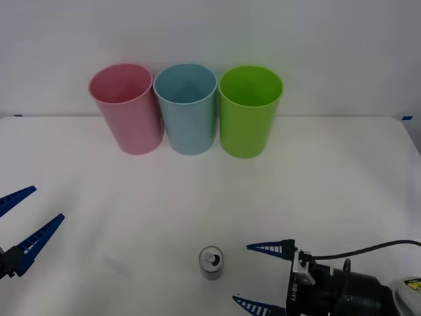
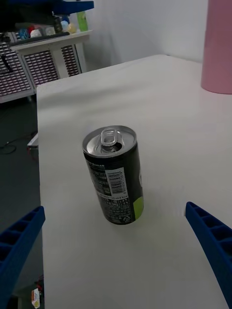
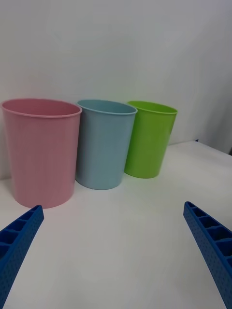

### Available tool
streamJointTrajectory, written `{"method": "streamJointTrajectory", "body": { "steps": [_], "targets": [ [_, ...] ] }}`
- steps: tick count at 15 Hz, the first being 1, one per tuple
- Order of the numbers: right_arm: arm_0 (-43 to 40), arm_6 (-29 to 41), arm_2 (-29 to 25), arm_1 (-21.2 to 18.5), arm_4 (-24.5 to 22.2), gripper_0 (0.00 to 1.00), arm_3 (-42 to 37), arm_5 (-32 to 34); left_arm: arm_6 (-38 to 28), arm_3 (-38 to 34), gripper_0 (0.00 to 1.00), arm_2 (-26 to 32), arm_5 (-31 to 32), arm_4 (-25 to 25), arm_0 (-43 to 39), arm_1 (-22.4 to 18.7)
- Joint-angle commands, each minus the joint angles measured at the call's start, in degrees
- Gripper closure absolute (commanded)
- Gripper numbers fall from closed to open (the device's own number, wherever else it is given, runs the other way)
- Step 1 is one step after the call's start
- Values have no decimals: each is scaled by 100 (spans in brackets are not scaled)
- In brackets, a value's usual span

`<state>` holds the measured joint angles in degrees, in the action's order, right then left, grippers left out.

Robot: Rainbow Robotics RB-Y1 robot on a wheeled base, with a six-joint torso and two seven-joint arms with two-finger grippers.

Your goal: Grasp the object on the table and drop it into the matching bin: aluminum can to the light blue bin, PET bottle to the pink bin.

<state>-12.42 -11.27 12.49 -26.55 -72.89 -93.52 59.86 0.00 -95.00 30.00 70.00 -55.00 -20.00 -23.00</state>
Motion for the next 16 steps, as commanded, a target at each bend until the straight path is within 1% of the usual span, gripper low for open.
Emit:
{"method": "streamJointTrajectory", "body": {
  "steps": [1, 5, 8, 13, 16],
  "targets": [
    [196, -139, 113, 185, -6, 0, 299, -18, 0, 0, 0, 0, 0, 0, 0, 0],
    [372, -271, 183, 511, -252, 0, 519, -124, 0, 0, 0, 0, 0, 0, 0, 0],
    [547, -403, 359, 625, -243, 0, 783, -264, 0, 0, 0, 0, 0, 0, 0, 0],
    [829, -605, 456, 889, -252, 0, 1266, -343, 0, 0, 0, 0, 0, 0, 0, 0],
    [890, -693, 561, 968, -217, 0, 1345, -493, 0, 0, 0, 0, 0, 0, 0, 0]
  ]
}}
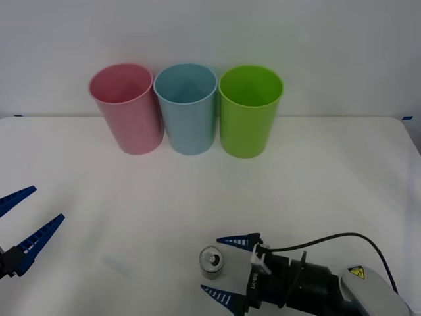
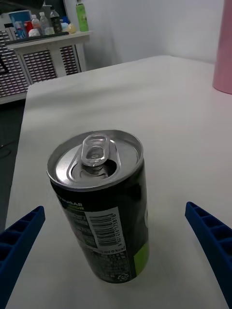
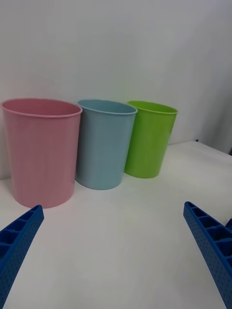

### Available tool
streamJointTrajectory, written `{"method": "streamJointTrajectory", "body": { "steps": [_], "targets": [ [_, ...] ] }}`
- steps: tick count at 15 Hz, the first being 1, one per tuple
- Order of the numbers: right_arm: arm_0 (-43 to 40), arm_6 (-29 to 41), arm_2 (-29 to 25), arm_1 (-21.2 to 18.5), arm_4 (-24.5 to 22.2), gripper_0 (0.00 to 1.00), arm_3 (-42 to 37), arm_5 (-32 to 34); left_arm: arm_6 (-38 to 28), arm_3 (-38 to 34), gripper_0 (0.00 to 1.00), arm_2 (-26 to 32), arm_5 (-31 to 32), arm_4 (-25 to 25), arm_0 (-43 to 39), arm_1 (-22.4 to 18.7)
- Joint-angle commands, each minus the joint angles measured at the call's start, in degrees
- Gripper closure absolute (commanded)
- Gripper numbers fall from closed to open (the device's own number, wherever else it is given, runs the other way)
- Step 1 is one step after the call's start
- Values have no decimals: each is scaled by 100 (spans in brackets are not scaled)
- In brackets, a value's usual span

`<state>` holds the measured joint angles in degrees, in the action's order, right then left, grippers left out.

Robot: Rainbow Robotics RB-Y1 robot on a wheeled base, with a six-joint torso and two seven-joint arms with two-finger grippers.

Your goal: Grasp the object on the table and drop it into the matching bin: aluminum can to the light blue bin, PET bottle to the pink bin.

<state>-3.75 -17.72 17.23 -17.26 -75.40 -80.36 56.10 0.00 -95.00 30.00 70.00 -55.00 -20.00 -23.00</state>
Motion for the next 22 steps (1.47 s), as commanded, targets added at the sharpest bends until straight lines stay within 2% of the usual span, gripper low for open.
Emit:
{"method": "streamJointTrajectory", "body": {
  "steps": [1, 7, 9, 16, 22],
  "targets": [
    [24, -74, 149, 38, 69, 0, 29, -187, 0, 0, 0, 0, 0, 0, 0, 0],
    [32, -162, 228, 47, 122, 0, 29, -337, 0, 0, 0, 0, 0, 0, 0, 0],
    [41, -206, 237, 47, 183, 99, 29, -346, 0, 0, 0, 0, 0, 0, 0, 0],
    [59, -232, 298, 47, 236, 100, 29, -416, 0, 0, 0, 0, 0, 0, 0, 0],
    [182, -206, 333, 74, 465, 100, -15, -469, 0, 0, 0, 0, 0, 0, 0, 0]
  ]
}}
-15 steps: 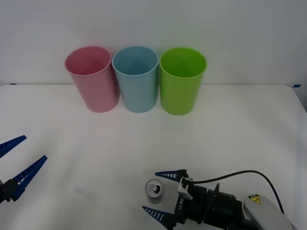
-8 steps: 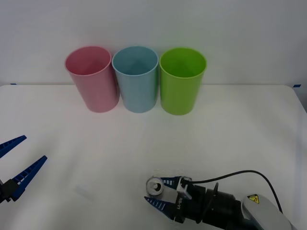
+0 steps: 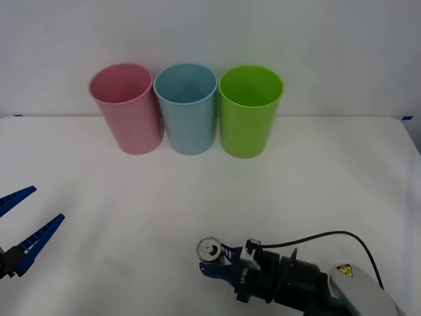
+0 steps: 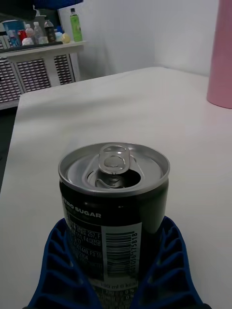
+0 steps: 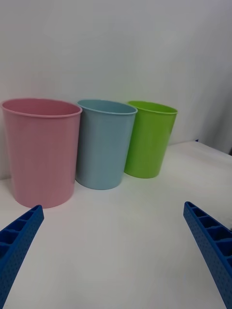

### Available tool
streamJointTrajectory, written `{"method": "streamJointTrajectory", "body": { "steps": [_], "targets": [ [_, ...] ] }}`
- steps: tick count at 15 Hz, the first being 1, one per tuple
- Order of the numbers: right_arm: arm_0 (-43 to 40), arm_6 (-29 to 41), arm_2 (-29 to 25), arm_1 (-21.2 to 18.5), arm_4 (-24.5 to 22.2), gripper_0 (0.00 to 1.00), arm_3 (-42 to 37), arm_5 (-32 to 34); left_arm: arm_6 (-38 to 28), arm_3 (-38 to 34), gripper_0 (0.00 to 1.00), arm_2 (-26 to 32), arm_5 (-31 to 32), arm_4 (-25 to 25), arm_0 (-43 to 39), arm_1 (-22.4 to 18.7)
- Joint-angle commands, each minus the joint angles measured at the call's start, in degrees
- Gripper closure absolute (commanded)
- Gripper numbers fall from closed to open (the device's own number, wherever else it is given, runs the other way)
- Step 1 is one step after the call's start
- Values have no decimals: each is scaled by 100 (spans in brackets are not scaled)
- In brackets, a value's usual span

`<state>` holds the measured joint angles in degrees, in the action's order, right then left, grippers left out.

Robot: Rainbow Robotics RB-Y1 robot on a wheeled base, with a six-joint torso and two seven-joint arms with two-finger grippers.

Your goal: Grasp the object on the table and drop it into the matching bin: aluminum can to the light blue bin, PET bottle to the pink bin.

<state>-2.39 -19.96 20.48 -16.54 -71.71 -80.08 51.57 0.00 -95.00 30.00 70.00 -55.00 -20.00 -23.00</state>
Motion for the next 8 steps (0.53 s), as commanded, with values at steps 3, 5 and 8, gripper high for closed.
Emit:
{"method": "streamJointTrajectory", "body": {
  "steps": [3, 5, 8],
  "targets": [
    [81, 115, -18, -43, 289, 100, -307, -112, 0, 0, 0, 0, 0, 0, 0, 0],
    [72, 212, -18, -139, 456, 100, -544, -314, 0, 0, 0, 0, 0, 0, 0, 0],
    [72, 476, -27, -289, 658, 100, -940, -552, 0, 0, 0, 0, 0, 0, 0, 0]
  ]
}}
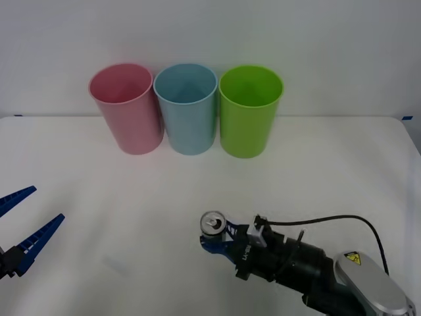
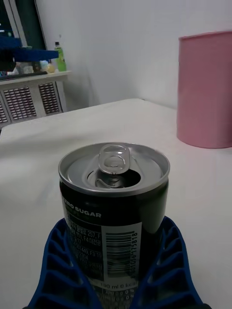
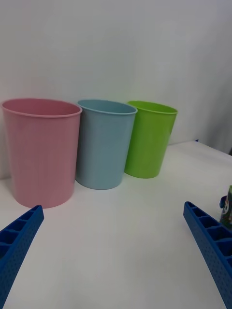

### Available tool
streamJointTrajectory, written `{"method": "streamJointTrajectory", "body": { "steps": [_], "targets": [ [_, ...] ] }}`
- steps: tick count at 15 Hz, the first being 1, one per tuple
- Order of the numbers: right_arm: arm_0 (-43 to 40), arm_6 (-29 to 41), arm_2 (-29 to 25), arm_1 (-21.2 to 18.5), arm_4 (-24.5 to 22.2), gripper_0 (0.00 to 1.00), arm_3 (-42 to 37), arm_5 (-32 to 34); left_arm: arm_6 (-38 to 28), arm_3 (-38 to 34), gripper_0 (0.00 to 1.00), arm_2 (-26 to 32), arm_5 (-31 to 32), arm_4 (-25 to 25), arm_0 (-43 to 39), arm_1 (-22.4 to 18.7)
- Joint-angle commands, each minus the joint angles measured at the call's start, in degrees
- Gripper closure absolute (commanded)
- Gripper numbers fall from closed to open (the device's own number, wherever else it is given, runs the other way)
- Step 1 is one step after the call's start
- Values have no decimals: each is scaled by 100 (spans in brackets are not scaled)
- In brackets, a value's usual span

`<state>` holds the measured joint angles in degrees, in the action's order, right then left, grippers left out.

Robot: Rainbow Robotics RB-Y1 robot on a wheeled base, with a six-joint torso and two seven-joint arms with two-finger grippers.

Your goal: Grasp the object on the table and drop it into the matching bin: aluminum can to the light blue bin, PET bottle to the pink bin.

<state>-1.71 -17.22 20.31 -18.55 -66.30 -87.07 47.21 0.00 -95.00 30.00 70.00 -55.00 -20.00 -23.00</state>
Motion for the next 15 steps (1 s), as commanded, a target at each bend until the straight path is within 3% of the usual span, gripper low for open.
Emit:
{"method": "streamJointTrajectory", "body": {
  "steps": [1, 8, 12, 15],
  "targets": [
    [4, 457, -36, -131, 118, 100, -425, -151, 0, 0, 0, 0, 0, 0, 0, 0],
    [83, 1968, -124, -307, 118, 100, -1858, -1047, 0, 0, 0, 0, 0, 0, 0, 0],
    [628, 2540, -124, -272, 91, 100, -2016, -1583, 0, 0, 0, 0, 0, 0, 0, 0],
    [1138, 3084, 25, -149, -357, 100, -2007, -2269, 0, 0, 0, 0, 0, 0, 0, 0]
  ]
}}
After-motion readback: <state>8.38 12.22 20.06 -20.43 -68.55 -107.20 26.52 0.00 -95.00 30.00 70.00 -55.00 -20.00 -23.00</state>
